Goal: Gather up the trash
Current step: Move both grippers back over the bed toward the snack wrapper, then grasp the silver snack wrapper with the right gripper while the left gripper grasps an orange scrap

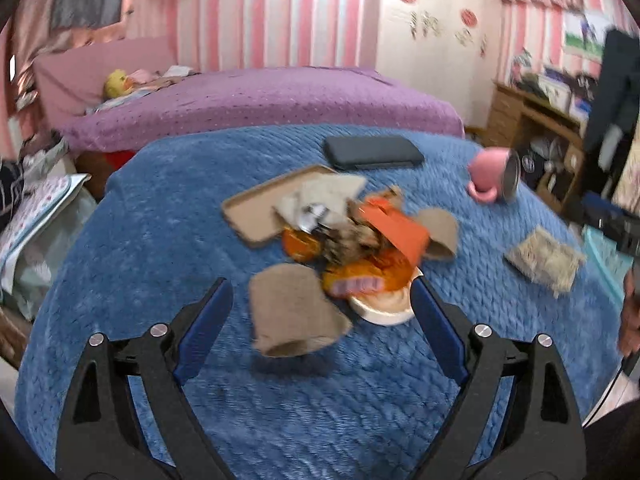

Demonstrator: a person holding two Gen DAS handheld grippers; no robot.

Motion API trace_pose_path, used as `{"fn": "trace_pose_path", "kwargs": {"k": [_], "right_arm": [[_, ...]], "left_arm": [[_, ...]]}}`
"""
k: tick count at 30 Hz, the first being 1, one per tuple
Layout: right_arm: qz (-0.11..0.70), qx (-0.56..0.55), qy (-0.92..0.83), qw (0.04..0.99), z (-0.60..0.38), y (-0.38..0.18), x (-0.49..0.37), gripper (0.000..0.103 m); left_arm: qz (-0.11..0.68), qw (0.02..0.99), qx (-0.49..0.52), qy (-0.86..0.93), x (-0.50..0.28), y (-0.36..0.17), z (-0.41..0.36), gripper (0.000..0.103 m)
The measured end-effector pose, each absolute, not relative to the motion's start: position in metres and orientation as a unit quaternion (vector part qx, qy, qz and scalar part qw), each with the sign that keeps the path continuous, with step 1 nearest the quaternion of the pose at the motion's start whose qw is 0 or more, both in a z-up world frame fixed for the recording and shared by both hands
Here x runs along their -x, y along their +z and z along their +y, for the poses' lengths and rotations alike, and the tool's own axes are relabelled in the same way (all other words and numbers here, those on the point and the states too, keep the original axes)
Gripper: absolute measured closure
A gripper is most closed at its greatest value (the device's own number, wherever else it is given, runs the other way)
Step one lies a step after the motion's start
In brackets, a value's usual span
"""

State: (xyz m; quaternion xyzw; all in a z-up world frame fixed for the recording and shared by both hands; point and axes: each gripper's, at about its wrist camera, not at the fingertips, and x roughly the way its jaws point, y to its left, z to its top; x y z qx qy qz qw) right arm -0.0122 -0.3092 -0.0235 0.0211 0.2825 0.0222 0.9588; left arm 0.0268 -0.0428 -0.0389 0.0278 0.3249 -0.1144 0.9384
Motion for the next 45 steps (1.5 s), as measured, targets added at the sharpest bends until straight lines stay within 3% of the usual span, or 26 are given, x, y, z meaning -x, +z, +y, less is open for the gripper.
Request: {"fn": "trace_pose_path", "kwargs": {"k": [9, 15, 17, 19, 30, 37, 45], "right_arm": [[0.287, -0.029, 0.024, 0.957, -0.308, -0.023, 0.008, 0.014], [0.288, -0.026, 0.028, 0.957, -0.308, -0.024, 0.009, 0.014], [0.290, -0.030, 0.027, 0.956, -0.312, -0.025, 0.009, 0.014], [0.295, -0.029, 0.026, 0.955, -0.315, -0.027, 0.008, 0.014], [0.325, -0.030, 0.018, 0.945, -0.335, -0.038, 0.005, 0.013], [0.394, 0.035, 0.007, 0.918, -0.320, -0.068, -0.008, 0.014], [0.446, 0.011, -0.021, 0.895, -0.340, -0.097, -0.028, 0.013]], "left_arm": [[0.318, 0.937, -0.008, -0.142, -0.028, -0.035, -0.070, 0.019], [0.341, 0.926, -0.018, -0.164, -0.041, -0.045, -0.096, 0.051], [0.357, 0.919, -0.015, -0.168, -0.048, -0.052, -0.099, 0.071], [0.366, 0.914, -0.013, -0.174, -0.052, -0.056, -0.100, 0.103], [0.257, 0.949, -0.007, -0.182, -0.011, -0.006, -0.084, 0.103], [0.256, 0.949, -0.019, -0.185, -0.008, -0.006, -0.092, 0.103], [0.256, 0.946, -0.021, -0.197, -0.006, -0.007, -0.096, 0.103]]}}
